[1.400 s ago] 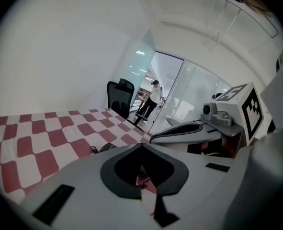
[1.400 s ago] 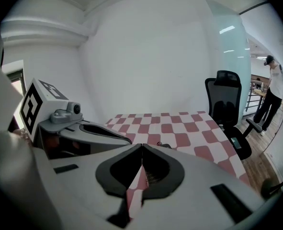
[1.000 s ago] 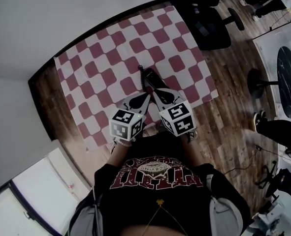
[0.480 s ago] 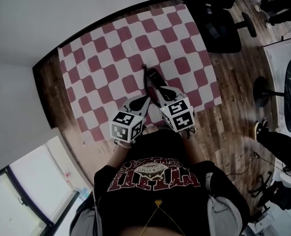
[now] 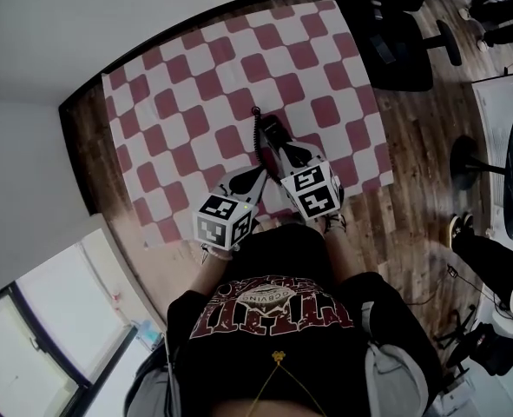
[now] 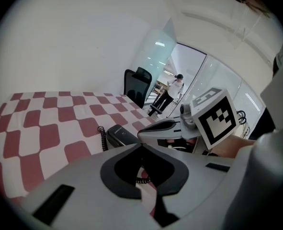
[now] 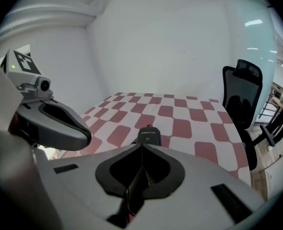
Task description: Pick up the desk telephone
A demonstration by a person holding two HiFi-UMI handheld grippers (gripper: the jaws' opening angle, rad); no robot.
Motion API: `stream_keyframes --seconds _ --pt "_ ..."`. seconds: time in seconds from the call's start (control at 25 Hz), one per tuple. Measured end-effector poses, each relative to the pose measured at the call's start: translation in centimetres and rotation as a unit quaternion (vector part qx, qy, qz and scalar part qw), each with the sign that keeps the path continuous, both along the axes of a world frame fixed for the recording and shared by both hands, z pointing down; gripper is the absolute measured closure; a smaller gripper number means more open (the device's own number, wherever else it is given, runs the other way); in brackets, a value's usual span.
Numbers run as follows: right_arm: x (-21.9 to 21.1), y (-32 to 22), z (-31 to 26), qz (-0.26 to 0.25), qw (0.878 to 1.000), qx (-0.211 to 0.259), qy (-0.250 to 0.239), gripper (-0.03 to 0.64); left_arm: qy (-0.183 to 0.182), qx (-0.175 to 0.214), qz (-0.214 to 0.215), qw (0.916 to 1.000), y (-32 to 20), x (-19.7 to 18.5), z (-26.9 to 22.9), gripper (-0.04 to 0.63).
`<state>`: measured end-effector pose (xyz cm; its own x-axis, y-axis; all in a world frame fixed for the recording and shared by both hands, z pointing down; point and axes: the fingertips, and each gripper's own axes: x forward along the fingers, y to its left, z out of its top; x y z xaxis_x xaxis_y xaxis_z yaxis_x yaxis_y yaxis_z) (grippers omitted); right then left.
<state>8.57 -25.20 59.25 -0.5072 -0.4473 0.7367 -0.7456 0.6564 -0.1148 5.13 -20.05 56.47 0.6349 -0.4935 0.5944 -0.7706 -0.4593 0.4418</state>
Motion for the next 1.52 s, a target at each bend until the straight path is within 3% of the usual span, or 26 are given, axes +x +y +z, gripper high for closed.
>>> stream_keyframes --seconds 0.4,0.56,0.68,1.52 --pt "-0.2 0.3 1.1 -0.005 1.0 -0.005 -0.007 0.582 0.014 -0.007 -0.008 0.9999 0.8 -0.1 0.1 0.588" --pt "-0.6 0.3 1.7 -0.005 1.0 -0.009 -0.009 0.418 0.013 -0.012 -0.008 0.9998 1.2 -0.3 0.4 0.588" --pt "-0.6 0.2 2.1 -0.002 1.0 -0.011 -0.003 0.366 0.011 -0.016 -0.005 0.9998 1.5 -0.4 0.3 0.588" --pt "-0.6 -0.8 6.2 0.0 0.998 -0.038 0.045 0.339 0.006 -0.031 -0.039 0.9987 3.1 -3.1 1.0 0.588"
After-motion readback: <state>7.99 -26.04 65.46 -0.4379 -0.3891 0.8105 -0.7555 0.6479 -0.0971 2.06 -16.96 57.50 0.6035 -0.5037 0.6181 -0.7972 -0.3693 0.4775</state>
